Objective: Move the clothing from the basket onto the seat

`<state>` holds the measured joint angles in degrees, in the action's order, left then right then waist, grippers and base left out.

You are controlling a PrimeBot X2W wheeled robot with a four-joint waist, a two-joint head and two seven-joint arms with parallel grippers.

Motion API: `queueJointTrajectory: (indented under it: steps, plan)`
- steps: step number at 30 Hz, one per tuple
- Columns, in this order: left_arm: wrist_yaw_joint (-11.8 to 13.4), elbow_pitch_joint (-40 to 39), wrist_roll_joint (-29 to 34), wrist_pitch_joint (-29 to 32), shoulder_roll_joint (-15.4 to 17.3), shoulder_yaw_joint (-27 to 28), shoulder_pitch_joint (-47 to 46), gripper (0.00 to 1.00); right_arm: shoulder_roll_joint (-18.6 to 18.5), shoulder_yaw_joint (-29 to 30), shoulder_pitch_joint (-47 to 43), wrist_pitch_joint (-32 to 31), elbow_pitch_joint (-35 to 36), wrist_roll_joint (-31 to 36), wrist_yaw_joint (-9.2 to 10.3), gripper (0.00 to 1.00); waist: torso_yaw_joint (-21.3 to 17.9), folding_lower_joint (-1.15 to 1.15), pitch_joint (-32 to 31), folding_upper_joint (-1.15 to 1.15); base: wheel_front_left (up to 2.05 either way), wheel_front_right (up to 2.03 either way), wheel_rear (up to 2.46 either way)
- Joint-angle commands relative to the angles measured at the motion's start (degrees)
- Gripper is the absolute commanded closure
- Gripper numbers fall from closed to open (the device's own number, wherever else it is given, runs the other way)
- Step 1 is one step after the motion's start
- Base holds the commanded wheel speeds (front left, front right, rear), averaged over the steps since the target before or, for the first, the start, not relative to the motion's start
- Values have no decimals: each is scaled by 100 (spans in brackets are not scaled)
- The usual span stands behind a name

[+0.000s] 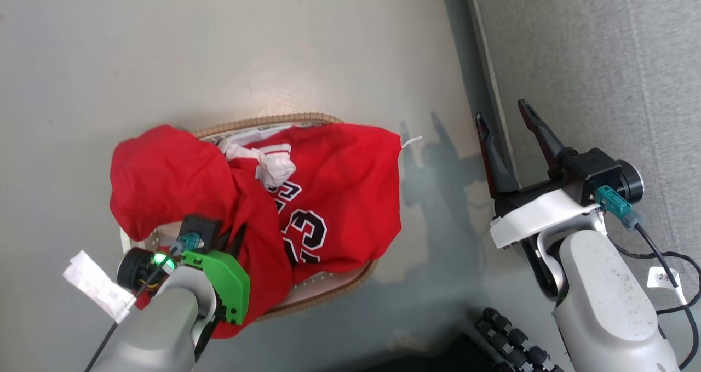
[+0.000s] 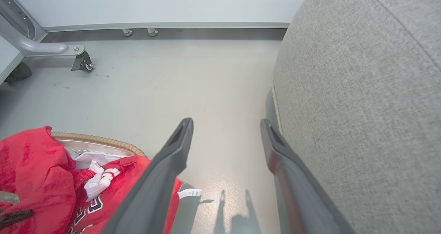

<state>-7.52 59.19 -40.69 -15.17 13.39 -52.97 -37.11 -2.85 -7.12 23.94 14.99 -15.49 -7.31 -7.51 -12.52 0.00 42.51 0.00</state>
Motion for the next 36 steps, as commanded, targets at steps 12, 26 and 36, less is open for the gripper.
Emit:
queueJointTrajectory:
  steps: [12, 26, 36]
  plan:
    - [7, -431, 265, 3, 32, 575, 861, 100, -19, -120, -263, 29, -312, -44, 5, 0, 89, 0, -1597, 0, 0, 0, 0]
    - [7, -1484, 893, 1, -73, 1398, 1722, 100, -20, -4, -702, 28, -586, -126, 5, 0, 474, 0, -2720, 0, 0, 0, 0]
    - [7, -2555, 1430, 0, -272, 1877, 2010, 100, -47, 109, -1133, 28, -643, -108, 5, 0, 750, 0, -3307, 0, 0, 0, 0]
